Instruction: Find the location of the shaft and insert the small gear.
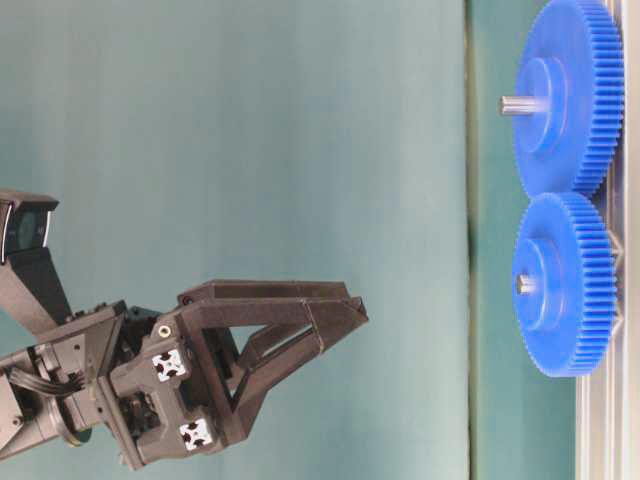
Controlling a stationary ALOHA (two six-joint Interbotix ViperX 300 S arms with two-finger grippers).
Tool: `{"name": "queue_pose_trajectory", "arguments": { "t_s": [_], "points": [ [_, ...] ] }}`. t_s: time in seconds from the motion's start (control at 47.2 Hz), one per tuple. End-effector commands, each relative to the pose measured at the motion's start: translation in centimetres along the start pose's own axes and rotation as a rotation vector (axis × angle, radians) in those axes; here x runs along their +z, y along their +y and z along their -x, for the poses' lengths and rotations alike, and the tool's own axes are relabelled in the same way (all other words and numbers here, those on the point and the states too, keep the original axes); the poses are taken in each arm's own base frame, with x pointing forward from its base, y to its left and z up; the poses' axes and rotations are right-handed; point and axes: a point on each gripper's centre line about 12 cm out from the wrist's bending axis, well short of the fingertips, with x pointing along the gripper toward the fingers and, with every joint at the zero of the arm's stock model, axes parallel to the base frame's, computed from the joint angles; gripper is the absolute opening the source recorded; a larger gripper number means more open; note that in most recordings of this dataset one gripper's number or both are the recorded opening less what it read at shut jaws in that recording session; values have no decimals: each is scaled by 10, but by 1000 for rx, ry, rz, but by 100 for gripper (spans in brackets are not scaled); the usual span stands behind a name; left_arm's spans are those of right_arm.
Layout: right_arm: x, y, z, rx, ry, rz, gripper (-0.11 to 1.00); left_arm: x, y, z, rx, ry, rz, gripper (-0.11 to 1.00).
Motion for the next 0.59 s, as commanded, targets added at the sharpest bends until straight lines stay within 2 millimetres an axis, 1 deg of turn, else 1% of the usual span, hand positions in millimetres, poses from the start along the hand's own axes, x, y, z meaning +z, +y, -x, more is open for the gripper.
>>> {"name": "queue_pose_trajectory", "arguments": {
  "t_s": [0.0,0.572],
  "points": [
    [4,0,0,0,-11,-8,2,5,0,16,7,-47,-2,75],
    [2,0,-1,0,-6,-12,2,5,0,13,7,-43,-4,75]
  ]
}}
